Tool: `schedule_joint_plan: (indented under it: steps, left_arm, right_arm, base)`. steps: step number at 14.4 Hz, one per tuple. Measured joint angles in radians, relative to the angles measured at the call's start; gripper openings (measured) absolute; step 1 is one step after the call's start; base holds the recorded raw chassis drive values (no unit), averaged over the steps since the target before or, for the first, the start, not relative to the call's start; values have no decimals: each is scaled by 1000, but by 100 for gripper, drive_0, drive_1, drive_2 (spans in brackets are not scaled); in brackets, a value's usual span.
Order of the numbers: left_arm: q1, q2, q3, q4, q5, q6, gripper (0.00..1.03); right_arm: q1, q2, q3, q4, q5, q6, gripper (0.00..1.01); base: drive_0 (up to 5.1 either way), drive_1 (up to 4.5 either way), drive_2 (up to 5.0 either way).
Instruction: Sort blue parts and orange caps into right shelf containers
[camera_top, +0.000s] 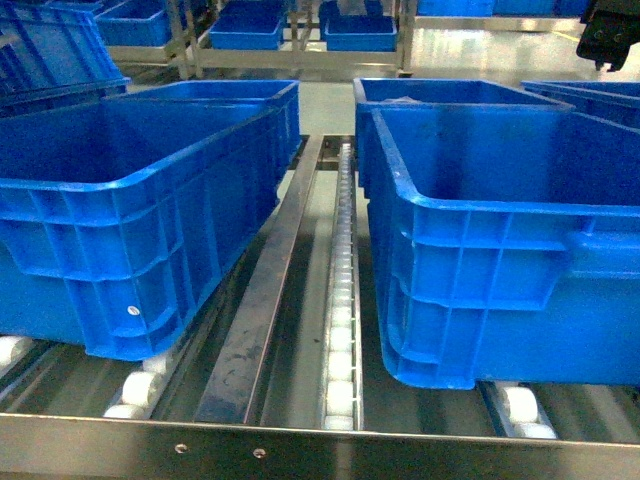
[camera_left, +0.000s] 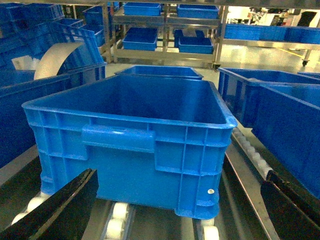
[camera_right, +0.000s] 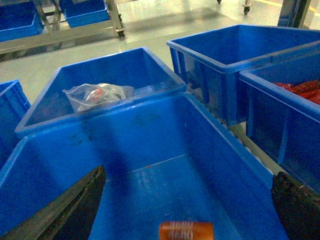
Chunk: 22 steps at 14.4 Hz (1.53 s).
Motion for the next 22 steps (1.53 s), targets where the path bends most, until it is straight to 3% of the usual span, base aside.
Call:
schedule_joint_plan:
  steps: [1,3,6,11,14,18,22]
  left_arm:
    - [0,0,0,0,0,0,98]
    - [0,0,0,0,0,0,98]
    - [0,0,0,0,0,0,98]
    - [0,0,0,0,0,0,98]
    - [0,0,0,0,0,0,98]
    - [0,0,0,0,0,0,98]
    - [0,0,0,0,0,0,98]
  right_arm:
    - [2,0,6,-30,21,11,98]
    - [5,-9,9,-106,145,54,98]
    - [-10,-83,-48,-97,213,81,98]
    - [-14,-232,-166,-66,311,62,98]
    - [18,-336,-225,-65,403,37,98]
    - [93,-532,-333,-159,584,32,98]
    - [195,-755,-385,-262,825,28,98]
  base:
    - [0,0,0]
    - [0,0,0]
    - [0,0,0]
    - [0,0,0]
    - [0,0,0]
    - [0,0,0]
    - [0,0,0]
